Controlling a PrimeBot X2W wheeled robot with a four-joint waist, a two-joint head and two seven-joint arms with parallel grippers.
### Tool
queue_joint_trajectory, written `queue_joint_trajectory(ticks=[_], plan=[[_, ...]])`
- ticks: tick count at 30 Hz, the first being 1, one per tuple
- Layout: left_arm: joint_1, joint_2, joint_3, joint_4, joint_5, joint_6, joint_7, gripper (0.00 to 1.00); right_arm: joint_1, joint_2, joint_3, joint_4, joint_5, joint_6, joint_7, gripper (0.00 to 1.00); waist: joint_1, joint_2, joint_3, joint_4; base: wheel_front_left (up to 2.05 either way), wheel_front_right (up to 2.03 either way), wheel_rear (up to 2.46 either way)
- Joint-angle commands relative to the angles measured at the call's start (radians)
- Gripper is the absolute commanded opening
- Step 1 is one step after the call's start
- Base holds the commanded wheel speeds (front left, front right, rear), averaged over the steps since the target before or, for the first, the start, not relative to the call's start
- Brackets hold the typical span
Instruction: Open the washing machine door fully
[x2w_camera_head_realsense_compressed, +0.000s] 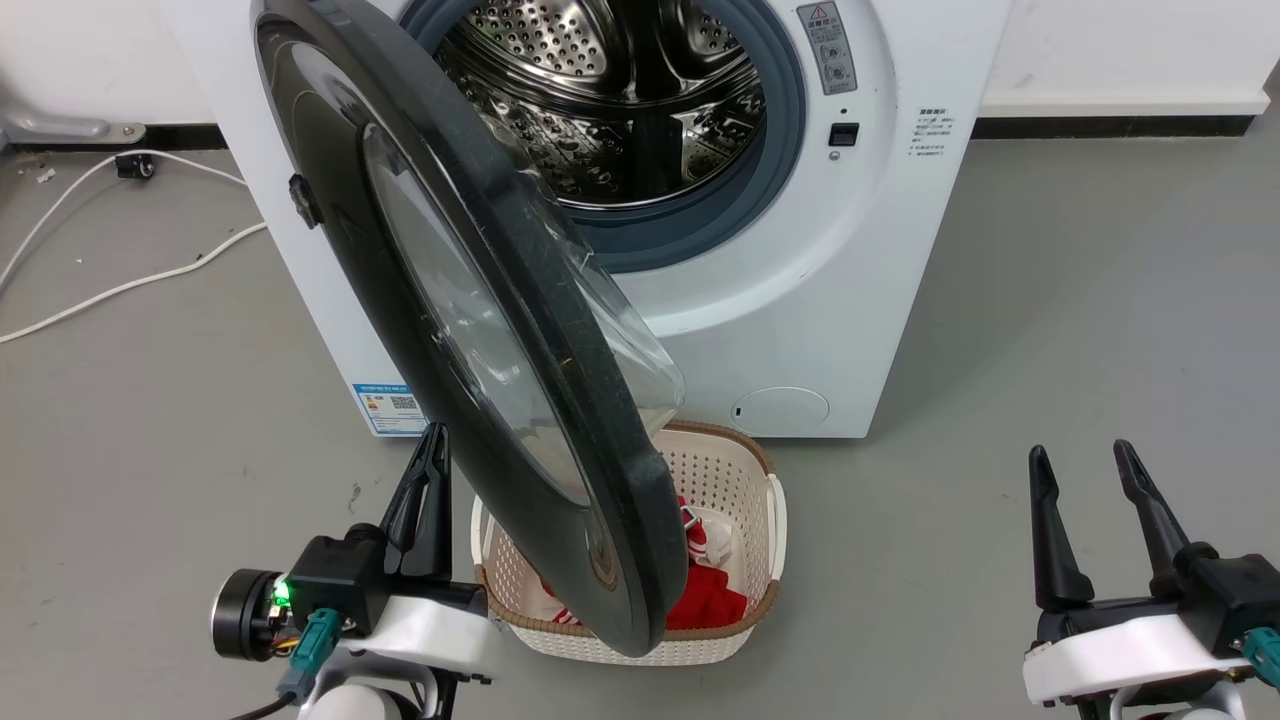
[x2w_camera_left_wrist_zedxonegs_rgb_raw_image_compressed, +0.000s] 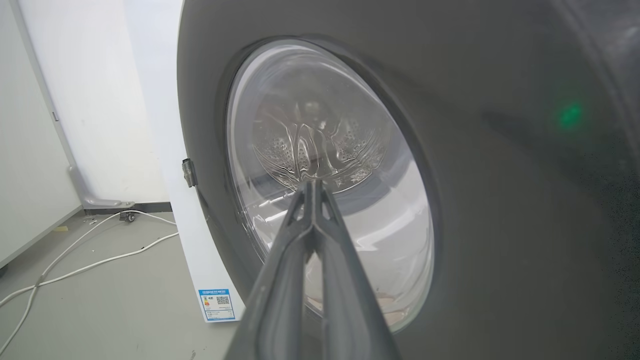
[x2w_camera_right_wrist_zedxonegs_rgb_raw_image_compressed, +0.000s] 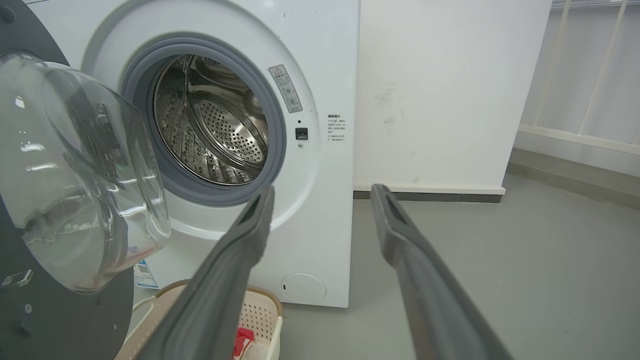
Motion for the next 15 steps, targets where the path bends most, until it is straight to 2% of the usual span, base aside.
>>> queue_joint_trajectory(ticks=[1,7,15], plan=[[-0.010,-0.001,-0.002,-0.007,-0.008,0.000,-0.002,0.00,-0.005,0.003,-0.001,0.001,0.001,-0.001,-0.005,1.00,0.0000,0.0000,0.000,0.001,0.00,0.00,0.00],[-0.029,-0.001,0.006,-0.082,-0.002,0.006,-0.002,0.00,-0.006,0.003,-0.005,0.004,0.009,-0.001,-0.005,1.00,0.0000,0.0000,-0.001,0.006,0.00,0.00,0.00],[-0.067,-0.001,0.019,-0.320,0.026,0.018,-0.002,0.00,-0.007,0.003,-0.003,0.004,0.018,-0.001,-0.004,1.00,0.0000,0.0000,0.002,0.008,0.00,0.00,0.00]])
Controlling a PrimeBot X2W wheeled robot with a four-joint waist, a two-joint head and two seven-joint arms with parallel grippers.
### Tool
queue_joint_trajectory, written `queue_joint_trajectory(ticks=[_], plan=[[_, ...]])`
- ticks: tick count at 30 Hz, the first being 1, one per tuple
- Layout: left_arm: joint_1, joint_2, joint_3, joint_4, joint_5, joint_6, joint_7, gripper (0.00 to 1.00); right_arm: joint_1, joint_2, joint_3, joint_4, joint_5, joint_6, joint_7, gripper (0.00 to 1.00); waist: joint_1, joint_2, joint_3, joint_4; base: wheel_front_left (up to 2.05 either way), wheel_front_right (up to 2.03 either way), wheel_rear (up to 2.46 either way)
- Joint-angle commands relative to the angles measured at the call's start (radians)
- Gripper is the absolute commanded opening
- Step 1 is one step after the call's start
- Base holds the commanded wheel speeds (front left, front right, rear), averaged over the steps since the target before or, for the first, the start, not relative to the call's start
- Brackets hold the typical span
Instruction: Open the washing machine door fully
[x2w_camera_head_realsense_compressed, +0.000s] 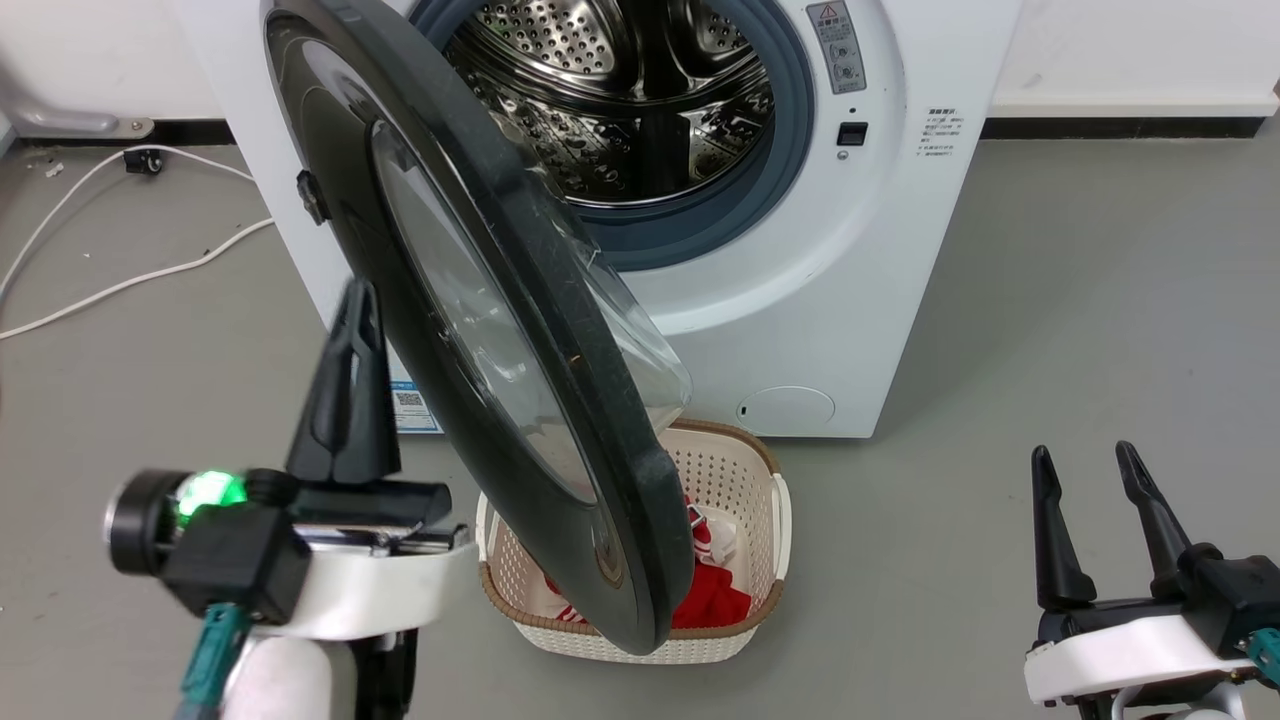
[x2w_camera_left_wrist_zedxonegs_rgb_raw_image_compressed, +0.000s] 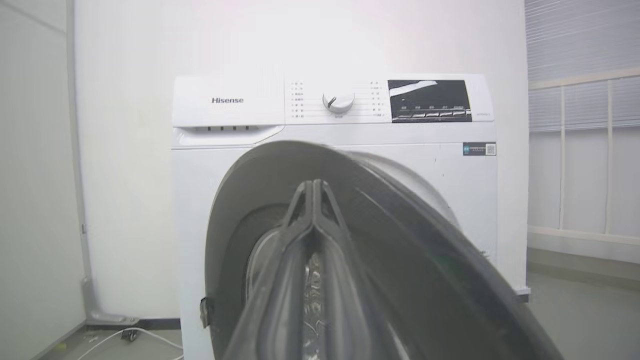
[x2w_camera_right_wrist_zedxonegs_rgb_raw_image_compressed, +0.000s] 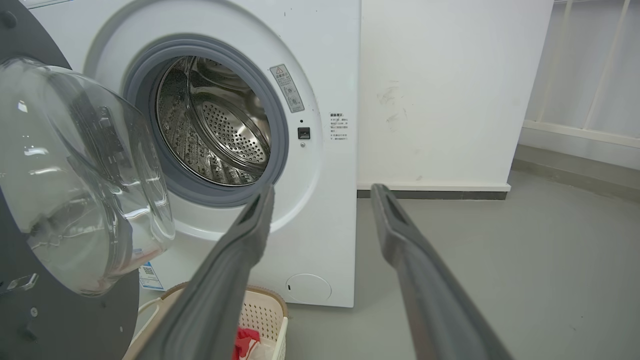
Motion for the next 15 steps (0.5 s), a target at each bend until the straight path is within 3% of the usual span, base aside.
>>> queue_joint_trajectory(ticks=[1,8,15], plan=[[-0.018,-0.001,0.002,-0.045,0.008,0.006,-0.002,0.00,-0.008,0.003,0.000,-0.002,0.002,-0.001,-0.002,1.00,0.0000,-0.0001,0.001,0.000,0.00,0.00,0.00],[-0.065,0.000,-0.016,-0.302,0.054,0.016,-0.002,0.00,-0.013,0.003,0.001,-0.002,0.013,-0.001,-0.002,1.00,0.0000,-0.0001,0.009,-0.007,0.00,0.00,0.00],[-0.075,0.008,-0.127,-0.425,0.070,-0.023,-0.002,0.00,-0.016,0.003,0.003,0.004,0.021,-0.001,-0.002,1.00,0.0000,-0.0001,0.010,-0.013,0.00,0.00,0.00]])
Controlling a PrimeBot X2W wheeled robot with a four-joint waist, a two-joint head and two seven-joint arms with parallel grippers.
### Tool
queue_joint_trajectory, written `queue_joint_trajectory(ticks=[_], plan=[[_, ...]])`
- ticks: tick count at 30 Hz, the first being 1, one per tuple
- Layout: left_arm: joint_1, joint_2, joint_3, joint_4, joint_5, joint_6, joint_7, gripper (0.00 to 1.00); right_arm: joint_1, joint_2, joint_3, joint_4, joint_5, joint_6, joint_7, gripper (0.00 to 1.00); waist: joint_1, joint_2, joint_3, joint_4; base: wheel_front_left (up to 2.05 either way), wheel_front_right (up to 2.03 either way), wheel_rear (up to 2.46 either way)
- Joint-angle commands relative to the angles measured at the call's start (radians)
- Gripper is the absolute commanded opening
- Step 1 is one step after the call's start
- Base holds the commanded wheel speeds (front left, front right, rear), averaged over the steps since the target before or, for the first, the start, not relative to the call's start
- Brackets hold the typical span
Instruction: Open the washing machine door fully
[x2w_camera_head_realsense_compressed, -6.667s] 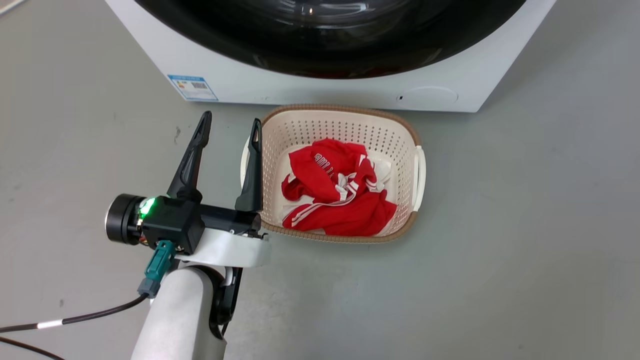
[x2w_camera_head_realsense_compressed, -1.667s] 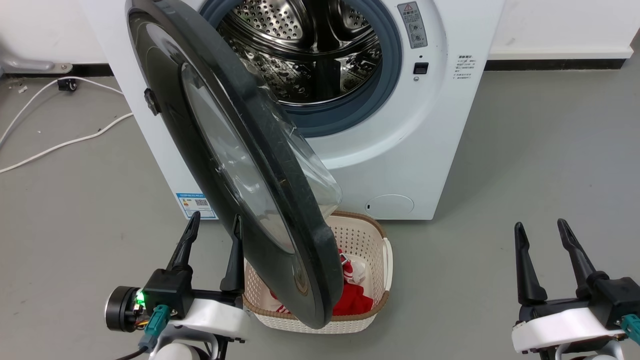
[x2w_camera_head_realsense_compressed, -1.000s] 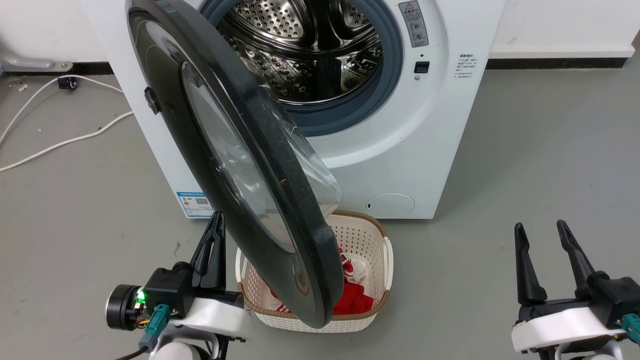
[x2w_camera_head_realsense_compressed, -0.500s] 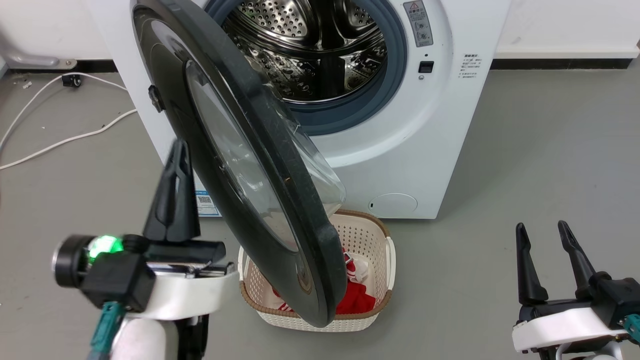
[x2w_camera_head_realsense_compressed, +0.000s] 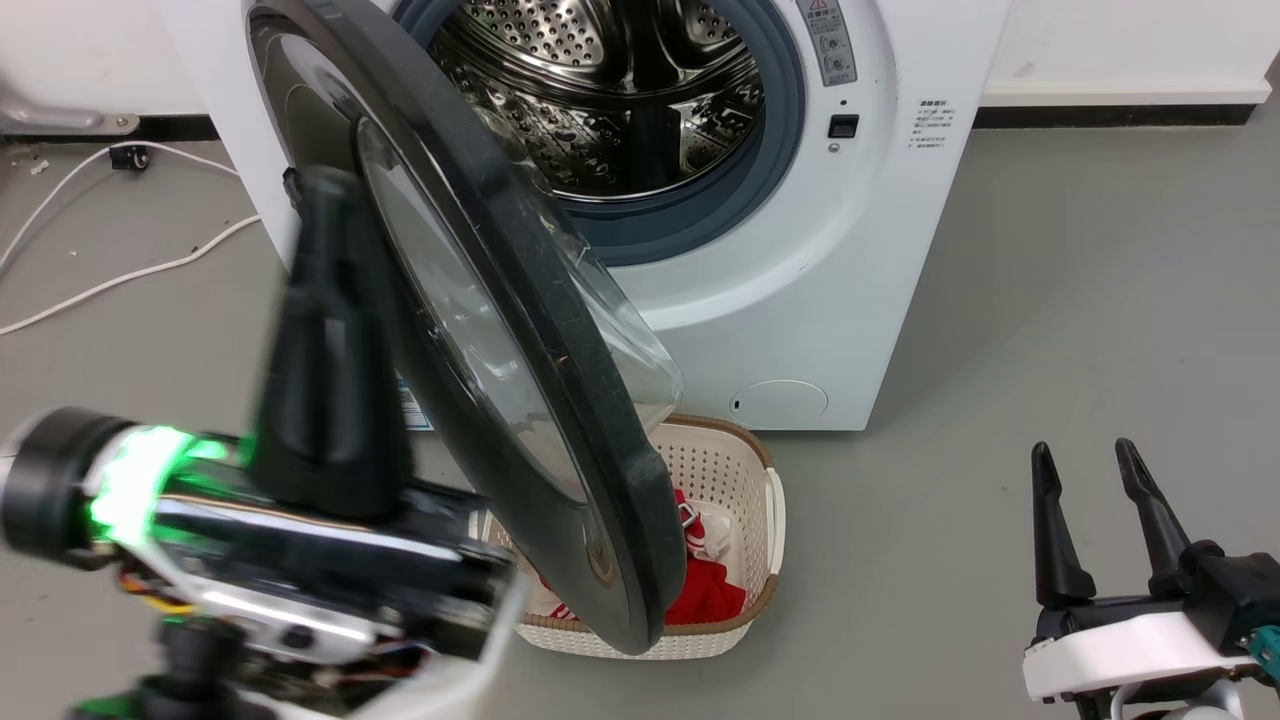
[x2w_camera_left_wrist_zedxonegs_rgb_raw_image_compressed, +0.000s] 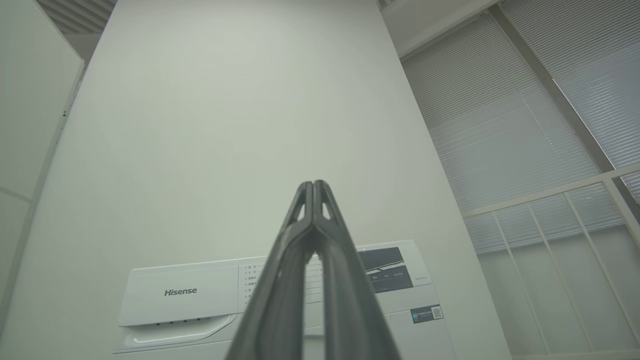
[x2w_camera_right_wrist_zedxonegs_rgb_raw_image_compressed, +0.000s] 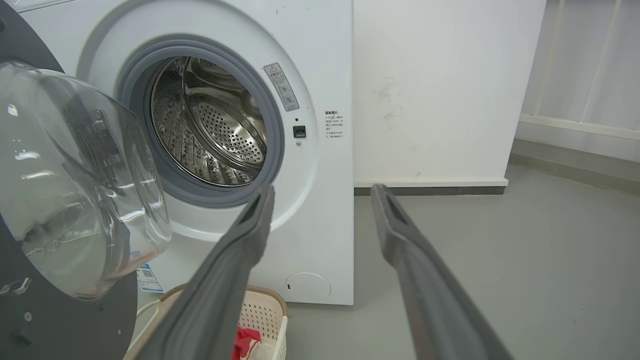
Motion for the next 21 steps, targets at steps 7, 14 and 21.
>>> queue_joint_trajectory(ticks=[7,14,21], plan=[[0.101,0.020,-0.200,0.129,-0.046,-0.070,-0.002,0.00,-0.003,0.003,0.000,0.008,0.012,-0.001,-0.002,1.00,0.0000,0.0000,-0.005,0.001,0.00,0.00,0.00],[0.184,0.063,-0.353,0.330,-0.107,-0.095,0.007,0.00,0.006,0.002,0.001,0.010,0.016,-0.001,-0.002,1.00,0.0000,0.0000,-0.006,0.006,0.00,0.00,0.00],[0.193,0.090,-0.434,0.506,-0.177,-0.100,0.082,0.00,0.000,0.002,0.004,0.015,0.017,-0.001,-0.002,1.00,0.0000,0.0000,0.002,0.014,0.00,0.00,0.00]])
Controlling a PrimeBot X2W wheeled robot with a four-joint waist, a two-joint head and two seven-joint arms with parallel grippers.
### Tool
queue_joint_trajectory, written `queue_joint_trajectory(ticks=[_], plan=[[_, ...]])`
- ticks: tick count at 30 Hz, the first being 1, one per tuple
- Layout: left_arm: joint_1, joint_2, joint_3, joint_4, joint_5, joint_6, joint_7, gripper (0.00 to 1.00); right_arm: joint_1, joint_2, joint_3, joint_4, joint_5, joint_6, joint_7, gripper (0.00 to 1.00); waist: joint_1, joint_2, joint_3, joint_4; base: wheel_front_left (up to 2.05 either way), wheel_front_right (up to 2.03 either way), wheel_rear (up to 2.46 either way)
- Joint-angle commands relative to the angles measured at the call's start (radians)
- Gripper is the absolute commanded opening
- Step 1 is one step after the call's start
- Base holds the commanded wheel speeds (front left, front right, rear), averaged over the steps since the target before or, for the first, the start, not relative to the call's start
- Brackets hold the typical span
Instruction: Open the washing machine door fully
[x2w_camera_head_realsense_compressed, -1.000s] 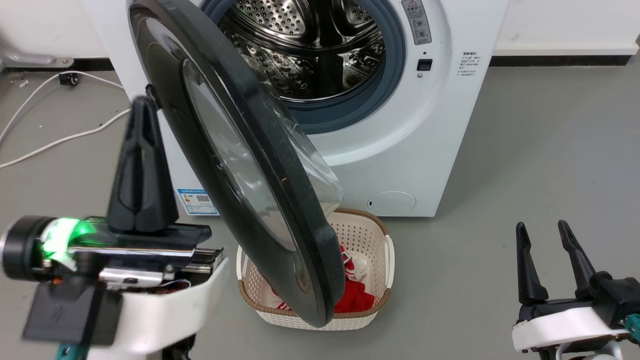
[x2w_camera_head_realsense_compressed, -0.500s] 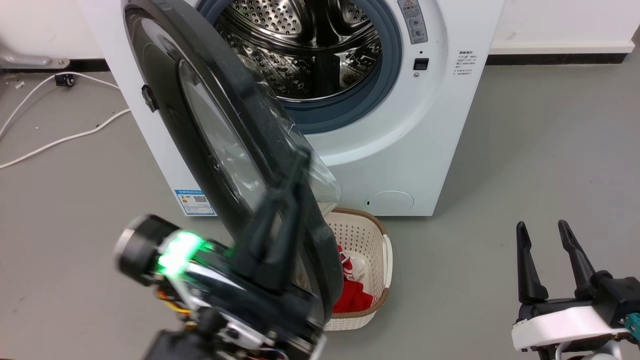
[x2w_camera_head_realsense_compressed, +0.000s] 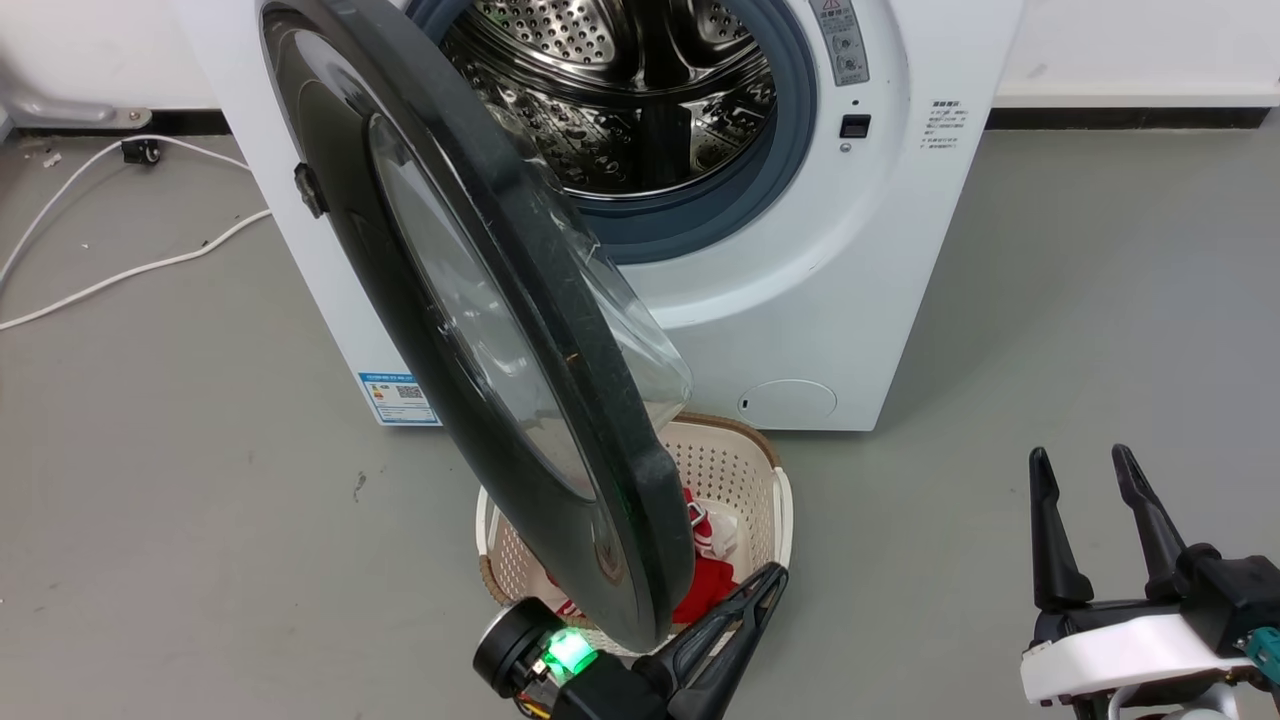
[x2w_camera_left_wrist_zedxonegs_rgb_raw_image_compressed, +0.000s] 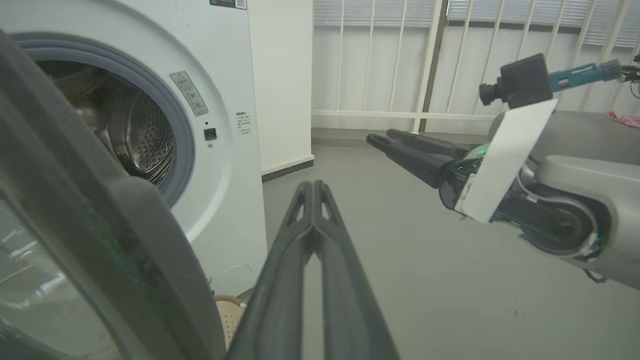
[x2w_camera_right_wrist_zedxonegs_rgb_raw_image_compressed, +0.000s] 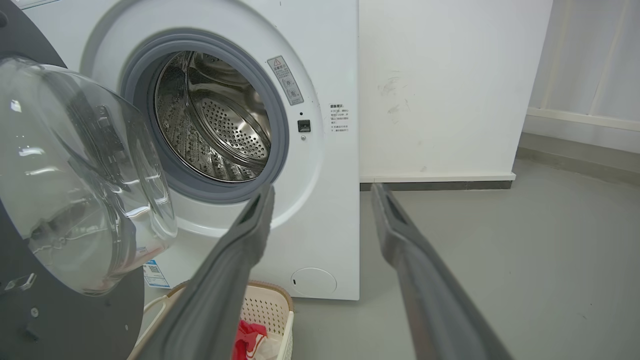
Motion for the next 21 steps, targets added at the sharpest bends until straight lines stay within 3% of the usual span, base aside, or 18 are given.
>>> queue_joint_trajectory(ticks=[1,6,21], plan=[[-0.007,-0.003,-0.001,0.006,-0.001,0.000,-0.002,0.00,-0.004,0.002,0.002,0.001,0.006,-0.001,-0.001,1.00,0.0000,0.0000,0.002,0.001,0.00,0.00,0.00],[-0.057,-0.025,0.005,0.107,-0.011,0.008,-0.005,0.00,-0.018,0.002,0.006,0.000,0.008,-0.001,-0.001,1.00,0.0000,0.0000,0.014,0.000,0.00,0.00,0.00],[-0.186,-0.074,0.063,0.277,-0.034,0.108,-0.049,0.00,-0.035,0.002,0.021,0.022,0.038,-0.001,-0.001,1.00,0.0000,0.0000,0.034,-0.031,0.00,0.00,0.00]])
